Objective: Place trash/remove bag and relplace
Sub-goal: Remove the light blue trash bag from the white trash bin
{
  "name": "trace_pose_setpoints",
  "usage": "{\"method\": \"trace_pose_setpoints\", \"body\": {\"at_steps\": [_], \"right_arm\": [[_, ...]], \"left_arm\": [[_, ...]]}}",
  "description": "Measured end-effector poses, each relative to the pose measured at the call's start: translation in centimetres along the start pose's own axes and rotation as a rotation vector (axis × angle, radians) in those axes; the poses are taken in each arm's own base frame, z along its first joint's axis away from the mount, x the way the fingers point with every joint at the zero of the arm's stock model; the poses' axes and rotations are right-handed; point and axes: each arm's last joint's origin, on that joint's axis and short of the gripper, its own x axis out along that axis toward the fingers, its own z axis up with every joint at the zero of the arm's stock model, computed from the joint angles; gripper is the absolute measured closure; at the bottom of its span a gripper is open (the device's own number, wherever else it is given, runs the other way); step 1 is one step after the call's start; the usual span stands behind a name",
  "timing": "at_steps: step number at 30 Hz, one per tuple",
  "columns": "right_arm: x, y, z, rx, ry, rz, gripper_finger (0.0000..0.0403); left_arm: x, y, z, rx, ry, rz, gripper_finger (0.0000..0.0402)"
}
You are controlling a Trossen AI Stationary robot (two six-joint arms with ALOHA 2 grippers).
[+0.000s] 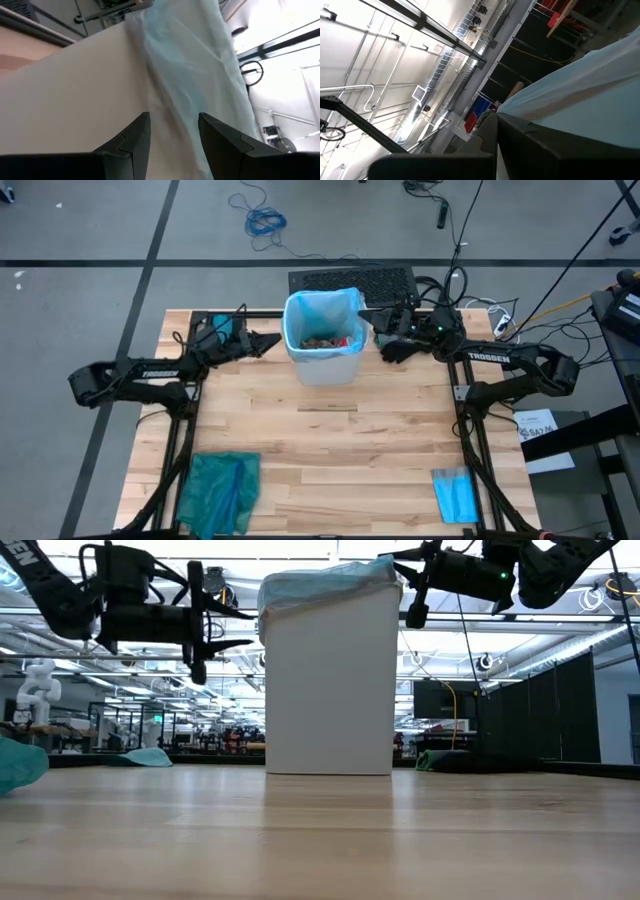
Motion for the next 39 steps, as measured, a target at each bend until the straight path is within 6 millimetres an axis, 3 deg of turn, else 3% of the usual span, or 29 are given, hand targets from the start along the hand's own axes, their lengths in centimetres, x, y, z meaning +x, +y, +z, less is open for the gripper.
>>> {"method": "trace_pose_setpoints", "body": {"at_steps": [5, 11, 23, 27, 32, 39], "right_arm": [[0.0, 0.1, 0.0, -0.002, -0.002, 0.005, 0.0403], [0.0, 0.1, 0.0, -0.003, -0.002, 0.008, 0.0403], [0.0, 0.1, 0.0, -0.003, -0.002, 0.007, 0.0403], [0.0, 0.1, 0.0, -0.003, -0.002, 0.007, 0.0403], [0.0, 0.1, 0.0, -0.003, -0.002, 0.007, 0.0403], [0.0, 0.1, 0.0, -0.003, -0.002, 0.007, 0.0403]], "left_arm": [[0.6, -0.4, -0.1, 0.016, -0.028, -0.1, 0.024], [1.2, 0.7, -0.9, -0.03, 0.013, -0.051, 0.024], [1.5, 0.4, -1.0, -0.014, -0.049, -0.102, 0.0244], [1.5, 0.3, -1.0, -0.011, -0.056, -0.105, 0.0285], [1.5, 0.2, -0.9, 0.017, -0.062, -0.117, 0.0386], [1.3, -0.6, -0.7, 0.034, -0.082, -0.201, 0.04]]}}
